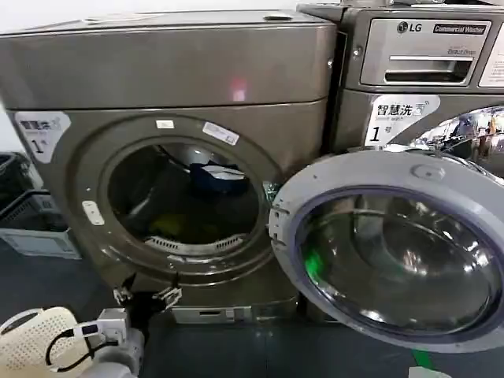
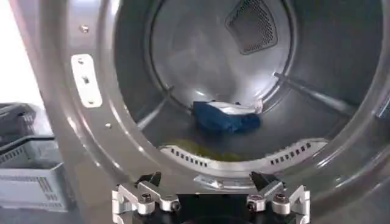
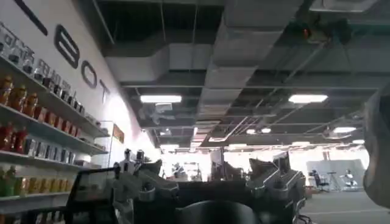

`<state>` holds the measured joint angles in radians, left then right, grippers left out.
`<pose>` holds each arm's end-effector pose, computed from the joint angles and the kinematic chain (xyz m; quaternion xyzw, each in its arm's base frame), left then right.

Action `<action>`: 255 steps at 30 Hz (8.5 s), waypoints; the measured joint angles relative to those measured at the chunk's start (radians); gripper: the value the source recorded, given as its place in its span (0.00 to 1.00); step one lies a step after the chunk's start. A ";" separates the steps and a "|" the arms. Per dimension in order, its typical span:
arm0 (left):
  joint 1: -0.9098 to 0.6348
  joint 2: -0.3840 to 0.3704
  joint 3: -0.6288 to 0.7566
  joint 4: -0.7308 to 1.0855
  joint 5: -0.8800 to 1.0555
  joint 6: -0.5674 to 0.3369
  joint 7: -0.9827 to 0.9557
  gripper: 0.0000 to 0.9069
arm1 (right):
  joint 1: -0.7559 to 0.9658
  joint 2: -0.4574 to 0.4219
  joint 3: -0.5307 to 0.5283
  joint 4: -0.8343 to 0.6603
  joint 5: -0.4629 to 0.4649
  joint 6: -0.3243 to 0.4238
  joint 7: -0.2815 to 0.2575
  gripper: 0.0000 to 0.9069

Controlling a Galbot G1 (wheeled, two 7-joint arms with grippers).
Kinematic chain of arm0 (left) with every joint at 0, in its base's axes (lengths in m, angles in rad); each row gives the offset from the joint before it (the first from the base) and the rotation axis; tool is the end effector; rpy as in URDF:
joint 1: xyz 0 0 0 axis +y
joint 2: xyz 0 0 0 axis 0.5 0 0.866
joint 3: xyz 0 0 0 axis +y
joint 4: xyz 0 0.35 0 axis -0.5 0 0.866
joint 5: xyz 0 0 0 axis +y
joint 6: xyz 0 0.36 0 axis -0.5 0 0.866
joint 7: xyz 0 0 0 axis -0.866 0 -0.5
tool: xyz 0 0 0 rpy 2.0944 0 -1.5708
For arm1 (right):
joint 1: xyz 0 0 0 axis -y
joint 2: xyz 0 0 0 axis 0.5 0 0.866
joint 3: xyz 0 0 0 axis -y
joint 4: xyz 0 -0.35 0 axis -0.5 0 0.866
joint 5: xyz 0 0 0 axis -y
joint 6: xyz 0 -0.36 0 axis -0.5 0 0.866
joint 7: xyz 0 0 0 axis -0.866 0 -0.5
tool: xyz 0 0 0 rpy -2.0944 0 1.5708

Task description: Grasp the clothes from the dryer.

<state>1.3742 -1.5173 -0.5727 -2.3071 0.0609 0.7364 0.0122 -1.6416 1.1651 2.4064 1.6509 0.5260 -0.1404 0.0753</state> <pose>0.2178 0.0189 -0.1873 0.0304 -0.9848 -0.0549 0.1622 -0.1811 -0.4406 -0.0711 0.7189 0.6610 -0.1514 0.1525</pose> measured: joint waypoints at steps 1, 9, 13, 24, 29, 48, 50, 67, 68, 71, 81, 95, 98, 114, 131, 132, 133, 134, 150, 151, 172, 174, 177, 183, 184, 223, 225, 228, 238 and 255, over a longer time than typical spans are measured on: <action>0.000 0.000 0.000 0.000 0.000 0.000 0.000 1.00 | 0.000 0.000 0.000 0.000 0.000 0.000 0.000 1.00; -0.001 0.000 0.000 0.003 0.000 0.000 0.000 1.00 | 0.001 0.002 -0.003 0.003 0.000 0.001 0.000 1.00; -0.002 0.000 0.000 0.004 0.000 0.000 0.000 1.00 | 0.002 0.002 -0.003 0.003 0.000 0.001 0.000 1.00; -0.003 0.000 0.000 0.007 0.001 0.000 0.000 1.00 | 0.004 0.003 -0.006 0.003 -0.002 0.003 -0.001 1.00; -0.003 0.000 0.001 0.007 0.001 0.000 0.001 1.00 | 0.004 0.003 -0.004 0.001 -0.003 0.003 -0.001 1.00; -0.005 0.012 0.002 0.006 0.000 0.000 0.001 1.00 | 0.005 0.007 -0.015 0.008 -0.003 0.004 -0.002 1.00; -0.005 0.012 0.002 0.006 0.000 0.000 0.001 1.00 | 0.005 0.007 -0.016 0.008 -0.003 0.004 -0.002 1.00; -0.003 0.009 0.000 0.011 0.004 0.000 0.000 1.00 | 0.003 0.016 -0.026 0.005 -0.008 0.020 0.003 1.00; -0.004 0.008 0.000 0.014 0.005 0.000 0.000 1.00 | 0.003 0.016 -0.027 0.005 -0.008 0.020 0.003 1.00; -0.008 0.005 0.001 0.019 0.009 0.000 0.000 1.00 | 0.003 0.017 -0.027 0.005 -0.009 0.023 0.003 1.00; -0.041 -0.002 -0.012 0.049 0.026 0.000 0.012 1.00 | 0.007 0.020 -0.036 0.006 -0.024 0.033 0.004 1.00; -0.182 0.015 -0.020 0.175 0.127 0.000 0.092 1.00 | 0.015 0.021 -0.046 0.013 -0.029 0.038 0.001 1.00; -0.219 0.023 -0.022 0.213 0.188 0.000 0.152 1.00 | 0.018 0.023 -0.052 0.018 -0.029 0.038 0.001 1.00; -0.401 0.102 -0.001 0.370 0.927 -0.029 0.805 1.00 | 0.025 0.018 -0.065 0.033 -0.031 0.038 -0.010 1.00; -0.567 0.153 0.045 0.482 1.264 -0.687 1.209 1.00 | 0.037 0.013 -0.087 0.041 -0.032 0.034 -0.012 1.00; -0.576 0.157 0.049 0.490 1.267 -0.713 1.220 1.00 | 0.038 0.013 -0.088 0.042 -0.032 0.034 -0.012 1.00; -0.583 0.160 0.052 0.498 1.269 -0.733 1.230 1.00 | 0.039 0.013 -0.090 0.044 -0.032 0.033 -0.013 1.00; -0.590 0.163 0.055 0.506 1.269 -0.750 1.238 1.00 | 0.040 0.013 -0.092 0.045 -0.032 0.032 -0.013 1.00; -0.666 0.225 0.112 0.643 1.214 -0.892 1.313 1.00 | 0.042 0.015 -0.101 0.046 -0.033 0.026 -0.017 1.00; -0.668 0.227 0.115 0.650 1.208 -0.894 1.315 1.00 | 0.042 0.015 -0.101 0.047 -0.033 0.026 -0.017 1.00; -0.696 0.252 0.166 0.800 1.175 -0.915 1.331 1.00 | 0.054 0.023 -0.129 0.053 -0.049 0.029 -0.017 1.00; -0.701 0.253 0.169 0.812 1.171 -0.912 1.331 1.00 | 0.054 0.023 -0.130 0.053 -0.050 0.029 -0.017 1.00; -0.704 0.255 0.177 0.831 1.161 -0.902 1.331 1.00 | 0.057 0.027 -0.134 0.054 -0.053 0.032 -0.017 1.00; -0.714 0.252 0.188 0.863 1.144 -0.878 1.331 1.00 | 0.067 0.031 -0.148 0.060 -0.059 0.033 -0.017 1.00; -0.714 0.253 0.189 0.868 1.143 -0.875 1.331 1.00 | 0.067 0.031 -0.149 0.061 -0.060 0.032 -0.017 1.00; -0.738 0.254 0.202 0.969 0.988 -0.795 1.334 0.00 | 0.065 0.034 -0.171 0.056 -0.065 0.038 -0.016 1.00; -0.740 0.255 0.202 0.972 0.983 -0.793 1.334 0.00 | 0.067 0.033 -0.172 0.055 -0.065 0.038 -0.016 1.00; -0.741 0.256 0.200 0.972 0.974 -0.787 1.334 0.00 | 0.067 0.032 -0.174 0.053 -0.066 0.039 -0.016 1.00; -0.750 0.249 0.190 0.940 0.902 -0.733 1.284 0.00 | 0.070 0.032 -0.177 0.052 -0.064 0.036 -0.016 1.00; -0.823 0.159 0.170 0.846 0.684 -0.466 0.755 0.00 | 0.071 0.035 -0.188 0.065 -0.055 0.032 -0.003 1.00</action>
<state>0.5510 -1.3582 -0.4028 -1.4613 0.7449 0.2700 0.7668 -1.5708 1.2003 2.2186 1.7158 0.4714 -0.1089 0.0722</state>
